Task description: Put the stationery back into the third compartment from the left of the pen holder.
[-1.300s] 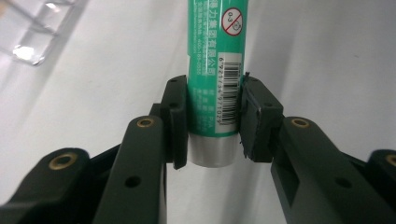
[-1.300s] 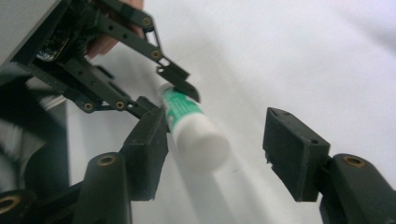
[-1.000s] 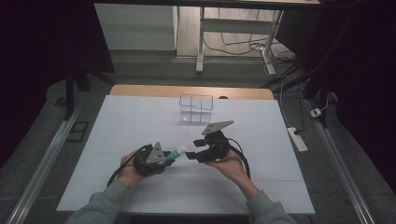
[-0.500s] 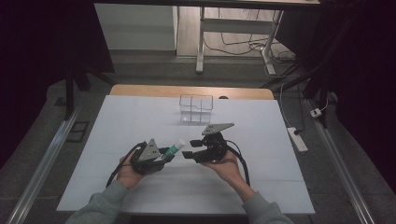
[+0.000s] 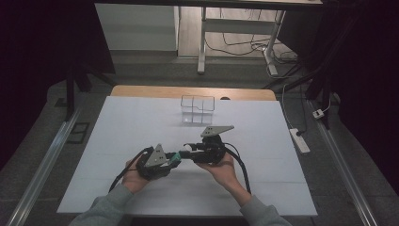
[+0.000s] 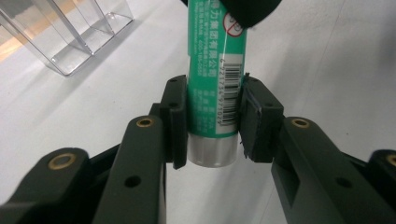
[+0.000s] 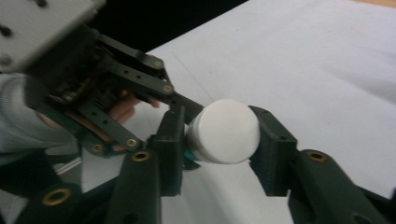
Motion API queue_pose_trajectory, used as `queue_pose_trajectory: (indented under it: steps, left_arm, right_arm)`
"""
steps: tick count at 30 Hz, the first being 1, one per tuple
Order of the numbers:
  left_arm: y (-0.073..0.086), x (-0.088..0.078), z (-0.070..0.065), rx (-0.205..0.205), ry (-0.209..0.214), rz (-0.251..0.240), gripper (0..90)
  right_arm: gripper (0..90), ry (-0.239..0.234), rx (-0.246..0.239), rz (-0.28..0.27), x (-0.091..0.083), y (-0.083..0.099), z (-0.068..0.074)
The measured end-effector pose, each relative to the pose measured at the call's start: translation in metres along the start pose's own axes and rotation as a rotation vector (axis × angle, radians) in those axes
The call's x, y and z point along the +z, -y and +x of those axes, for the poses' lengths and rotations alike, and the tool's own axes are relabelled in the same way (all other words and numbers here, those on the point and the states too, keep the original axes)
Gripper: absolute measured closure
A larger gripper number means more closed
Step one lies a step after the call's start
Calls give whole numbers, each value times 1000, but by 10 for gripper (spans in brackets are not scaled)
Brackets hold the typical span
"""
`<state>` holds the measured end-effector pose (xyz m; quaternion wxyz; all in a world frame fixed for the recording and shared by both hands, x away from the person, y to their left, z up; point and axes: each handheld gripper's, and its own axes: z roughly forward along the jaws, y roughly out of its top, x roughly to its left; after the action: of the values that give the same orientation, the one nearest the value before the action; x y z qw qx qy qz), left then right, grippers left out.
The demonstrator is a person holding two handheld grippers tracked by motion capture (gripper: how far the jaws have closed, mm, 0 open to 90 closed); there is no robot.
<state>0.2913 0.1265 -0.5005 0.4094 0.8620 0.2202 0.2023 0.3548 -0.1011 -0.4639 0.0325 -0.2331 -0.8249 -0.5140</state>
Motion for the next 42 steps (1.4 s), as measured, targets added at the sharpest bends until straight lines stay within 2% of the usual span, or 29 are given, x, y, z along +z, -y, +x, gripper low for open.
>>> queue_pose_trajectory:
  steps: [3,8,11,13,19,23,28,33,40,42]
  left_arm:
    - [0,1,-1,4,-4,1,643]
    - [3,-2,2,-40,-11,-24,599]
    - [6,-5,6,-67,-24,-11,493]
    - [9,-8,10,-101,-26,0,450]
    - [18,-21,14,-163,-39,27,396]
    - [23,-28,17,-181,-38,31,373]
    - [31,-36,22,-210,-68,49,356]
    - [37,-43,24,-211,-70,54,346]
    - [51,-55,26,-233,-81,67,334]
    - [56,-58,26,-241,-86,73,331]
  right_arm:
    - [644,-27,2,-2,-1,-1,1]
    - [648,-18,-1,-9,-2,-3,3]
    - [647,29,-31,-20,-8,-5,4]
    - [648,52,-34,-40,-14,-7,2]
    - [648,102,-25,-71,-28,-10,-7]
    - [648,126,-31,-81,-34,-12,-9]
    - [648,150,-44,-94,-41,-16,-11]
    - [647,197,-70,-103,-49,-21,-14]
    - [647,260,-65,-127,-59,-27,-20]
    - [647,266,-64,-134,-62,-30,-23]
